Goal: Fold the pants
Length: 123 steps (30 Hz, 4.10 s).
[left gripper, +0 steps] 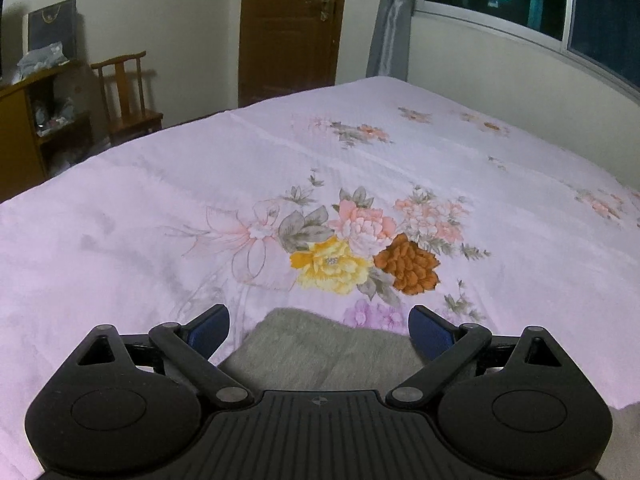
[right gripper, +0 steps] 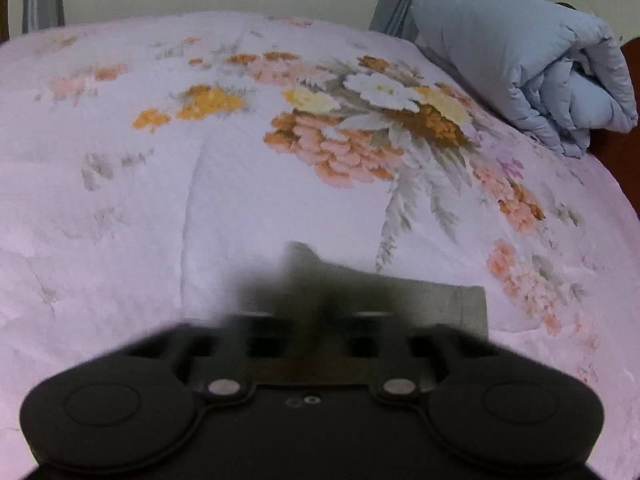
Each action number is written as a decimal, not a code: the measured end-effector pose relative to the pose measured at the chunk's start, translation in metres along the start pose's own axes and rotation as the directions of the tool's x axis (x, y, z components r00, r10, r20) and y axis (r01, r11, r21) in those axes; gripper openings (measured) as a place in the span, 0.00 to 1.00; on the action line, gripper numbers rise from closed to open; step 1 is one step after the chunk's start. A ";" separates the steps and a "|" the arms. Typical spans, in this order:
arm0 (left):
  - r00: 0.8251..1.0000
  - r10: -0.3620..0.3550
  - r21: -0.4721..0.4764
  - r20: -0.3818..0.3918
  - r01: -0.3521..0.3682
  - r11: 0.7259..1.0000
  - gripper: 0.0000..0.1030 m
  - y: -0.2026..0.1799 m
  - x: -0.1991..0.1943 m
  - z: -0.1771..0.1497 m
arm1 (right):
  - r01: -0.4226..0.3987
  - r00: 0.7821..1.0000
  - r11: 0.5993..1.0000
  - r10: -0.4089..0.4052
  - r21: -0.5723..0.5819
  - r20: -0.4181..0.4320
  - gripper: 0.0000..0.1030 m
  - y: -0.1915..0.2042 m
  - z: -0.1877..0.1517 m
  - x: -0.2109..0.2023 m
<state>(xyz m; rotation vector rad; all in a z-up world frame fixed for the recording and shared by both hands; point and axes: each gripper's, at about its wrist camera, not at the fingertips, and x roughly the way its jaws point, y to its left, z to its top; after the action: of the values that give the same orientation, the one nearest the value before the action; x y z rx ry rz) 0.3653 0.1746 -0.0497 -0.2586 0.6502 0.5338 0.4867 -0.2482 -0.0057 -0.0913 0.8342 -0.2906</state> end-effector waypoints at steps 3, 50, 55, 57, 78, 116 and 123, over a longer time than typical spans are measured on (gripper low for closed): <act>1.000 -0.010 -0.005 -0.008 0.010 1.000 0.93 0.003 0.000 -0.003 | -0.002 0.999 1.000 0.001 0.015 0.048 0.00 -0.011 -0.002 -0.018; 0.961 -0.256 0.262 -0.108 0.276 0.925 0.93 0.033 -0.111 -0.052 | -0.084 0.972 0.888 -0.028 0.453 0.235 0.00 -0.299 -0.267 -0.267; 0.956 -0.266 0.252 -0.124 0.290 0.923 0.93 0.031 -0.118 -0.055 | -0.094 0.986 0.827 0.002 0.554 0.165 0.00 -0.310 -0.312 -0.230; 0.955 -0.268 0.234 -0.130 0.292 0.927 0.93 0.029 -0.121 -0.059 | -0.079 0.993 0.809 0.013 0.582 0.116 0.00 -0.313 -0.327 -0.213; 0.837 -0.493 0.104 -0.236 0.526 0.844 0.93 -0.011 -0.188 -0.110 | -0.111 0.971 0.809 -0.035 0.578 0.235 0.12 -0.308 -0.357 -0.267; 0.754 -0.597 -0.355 -0.274 0.497 0.791 0.61 -0.020 -0.158 -0.162 | -0.480 0.877 0.746 0.394 0.461 0.276 0.42 -0.196 -0.351 -0.279; 0.727 -0.656 -0.416 -0.202 0.542 0.730 0.07 -0.008 -0.149 -0.160 | -0.553 0.830 0.683 0.498 0.477 0.251 0.42 -0.178 -0.345 -0.272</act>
<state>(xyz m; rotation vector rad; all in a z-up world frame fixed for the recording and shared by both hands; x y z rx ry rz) 0.1898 0.0475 -0.0783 -0.8719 0.7572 -0.0614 0.0190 -0.3284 -0.0077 0.6578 0.6168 0.0438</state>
